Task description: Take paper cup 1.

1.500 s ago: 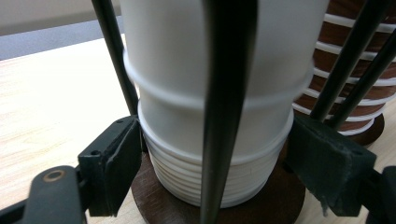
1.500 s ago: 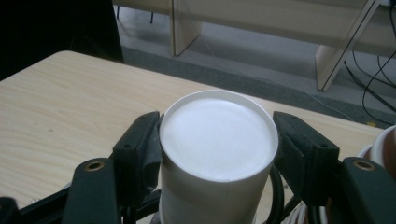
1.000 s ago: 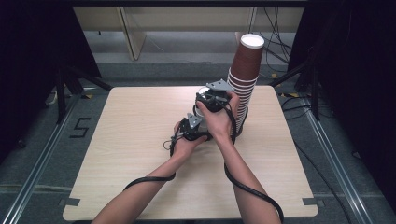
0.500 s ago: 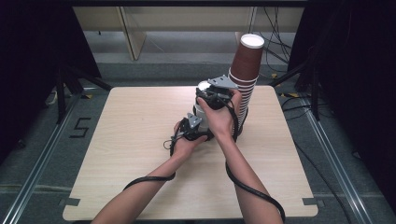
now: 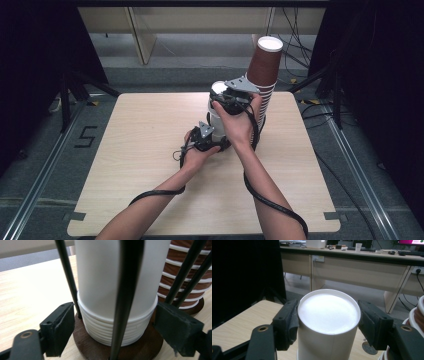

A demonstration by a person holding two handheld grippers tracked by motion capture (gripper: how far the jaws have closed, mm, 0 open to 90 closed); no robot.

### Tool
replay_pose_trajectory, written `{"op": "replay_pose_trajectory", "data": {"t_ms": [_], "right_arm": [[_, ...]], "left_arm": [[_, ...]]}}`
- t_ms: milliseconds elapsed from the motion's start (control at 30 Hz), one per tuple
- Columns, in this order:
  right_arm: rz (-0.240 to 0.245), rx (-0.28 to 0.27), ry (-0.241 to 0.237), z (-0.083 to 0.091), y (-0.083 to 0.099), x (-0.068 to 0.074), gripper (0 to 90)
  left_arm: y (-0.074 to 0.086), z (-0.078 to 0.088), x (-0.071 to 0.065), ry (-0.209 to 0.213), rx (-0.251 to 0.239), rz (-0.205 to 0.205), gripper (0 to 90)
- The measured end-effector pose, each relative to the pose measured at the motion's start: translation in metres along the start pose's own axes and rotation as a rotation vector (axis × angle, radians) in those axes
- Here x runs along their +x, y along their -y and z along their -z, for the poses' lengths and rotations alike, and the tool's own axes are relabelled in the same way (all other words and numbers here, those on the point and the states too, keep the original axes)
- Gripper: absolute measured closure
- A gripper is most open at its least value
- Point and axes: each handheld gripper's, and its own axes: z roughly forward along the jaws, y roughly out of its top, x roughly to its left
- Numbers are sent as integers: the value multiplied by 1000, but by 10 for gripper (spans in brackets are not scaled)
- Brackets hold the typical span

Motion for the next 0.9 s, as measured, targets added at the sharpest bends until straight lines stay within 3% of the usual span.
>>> {"op": "replay_pose_trajectory", "data": {"t_ms": [267, 600, 667, 700, 900], "right_arm": [[-11, -23, -16, 7, -6, -2, 360], [4, -36, -26, 19, -9, -1, 359], [2, -40, -32, 24, -9, -2, 360], [-23, -39, -49, 29, -8, -3, 360], [-21, -48, -69, 41, -4, -5, 359]], "left_arm": [[-3, 10, -2, 28, -21, -26, 144], [-5, 25, 0, 31, -39, -50, 134], [-5, 30, 1, 37, -40, -62, 122], [-6, 34, 2, 36, -43, -69, 112], [-5, 51, 7, 32, -51, -101, 31]]}}
